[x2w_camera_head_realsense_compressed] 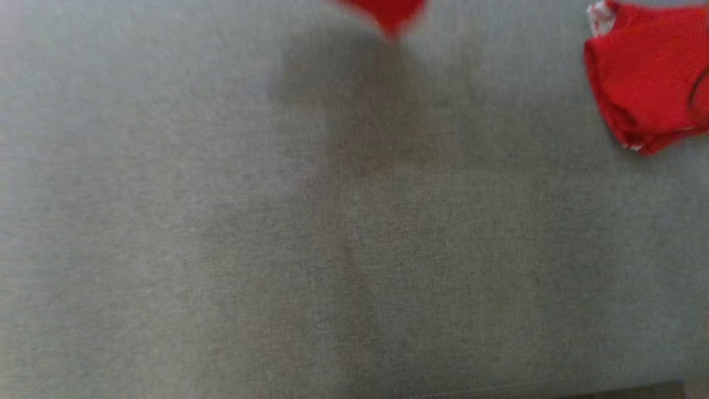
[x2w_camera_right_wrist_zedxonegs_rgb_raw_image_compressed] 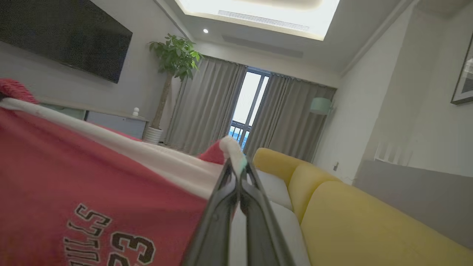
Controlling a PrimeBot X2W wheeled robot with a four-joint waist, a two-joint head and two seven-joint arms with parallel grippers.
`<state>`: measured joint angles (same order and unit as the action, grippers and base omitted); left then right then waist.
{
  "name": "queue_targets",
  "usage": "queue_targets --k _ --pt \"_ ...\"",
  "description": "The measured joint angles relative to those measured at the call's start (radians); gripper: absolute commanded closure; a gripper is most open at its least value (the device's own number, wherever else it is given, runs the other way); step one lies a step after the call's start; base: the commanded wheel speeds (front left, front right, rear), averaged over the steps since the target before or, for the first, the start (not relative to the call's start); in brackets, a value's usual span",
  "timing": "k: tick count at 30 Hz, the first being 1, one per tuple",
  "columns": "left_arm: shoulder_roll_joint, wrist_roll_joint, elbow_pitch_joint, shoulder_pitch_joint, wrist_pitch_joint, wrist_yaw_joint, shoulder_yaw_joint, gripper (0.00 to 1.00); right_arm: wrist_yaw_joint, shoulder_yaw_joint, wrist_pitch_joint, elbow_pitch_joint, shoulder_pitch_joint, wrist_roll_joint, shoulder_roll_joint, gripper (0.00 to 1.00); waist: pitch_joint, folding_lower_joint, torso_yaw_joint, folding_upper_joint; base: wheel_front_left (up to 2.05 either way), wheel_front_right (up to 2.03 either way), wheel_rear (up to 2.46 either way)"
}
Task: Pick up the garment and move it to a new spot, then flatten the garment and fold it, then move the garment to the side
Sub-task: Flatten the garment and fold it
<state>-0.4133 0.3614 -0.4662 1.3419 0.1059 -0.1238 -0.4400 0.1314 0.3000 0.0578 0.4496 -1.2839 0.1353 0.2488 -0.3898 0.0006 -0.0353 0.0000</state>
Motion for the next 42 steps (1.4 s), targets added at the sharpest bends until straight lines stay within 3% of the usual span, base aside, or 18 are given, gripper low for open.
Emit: queue_targets --k 5,10,18,24,31,42 --pt "0.031 -0.063 -0.2 0.199 -0.144 -0.009 -0.009 1.0 0.0 -0.028 0.119 0.225 -0.227 -0.044 -0.029 1.0 -0.112 -0.0001 -0.016 0.0 0.0 0.0 0.0" --pt "0.106 -0.06 -0.374 0.296 -0.299 -0.007 0.005 1.0 0.0 -0.068 0.181 0.395 -0.279 -0.09 -0.062 1.0 -0.185 -0.0002 -0.021 0.0 0.0 0.0 0.0" --pt "0.2 -0.014 -0.551 0.104 -0.355 -0.01 -0.062 1.0 0.0 -0.035 0.198 0.604 -0.114 -0.105 -0.068 1.0 -0.177 -0.0006 0.013 0.0 0.0 0.0 0.0" --pt "0.2 0.053 -0.523 -0.103 -0.36 -0.01 -0.246 1.0 0.0 0.131 0.188 0.706 0.033 -0.031 -0.032 1.0 -0.112 -0.0007 0.037 0.0 0.0 0.0 0.0" --pt "0.129 0.107 -0.42 -0.26 -0.36 -0.01 -0.38 1.0 0.0 0.35 0.112 0.676 0.165 0.147 0.013 1.0 -0.025 -0.0009 0.055 0.0 0.0 0.0 0.0" --pt "0.08 0.15 -0.333 -0.447 -0.363 -0.01 -0.467 1.0 0.0 0.696 -0.093 0.35 0.302 0.543 0.244 1.0 0.128 -0.0009 0.068 0.0001 0.0 0.0 0.0"
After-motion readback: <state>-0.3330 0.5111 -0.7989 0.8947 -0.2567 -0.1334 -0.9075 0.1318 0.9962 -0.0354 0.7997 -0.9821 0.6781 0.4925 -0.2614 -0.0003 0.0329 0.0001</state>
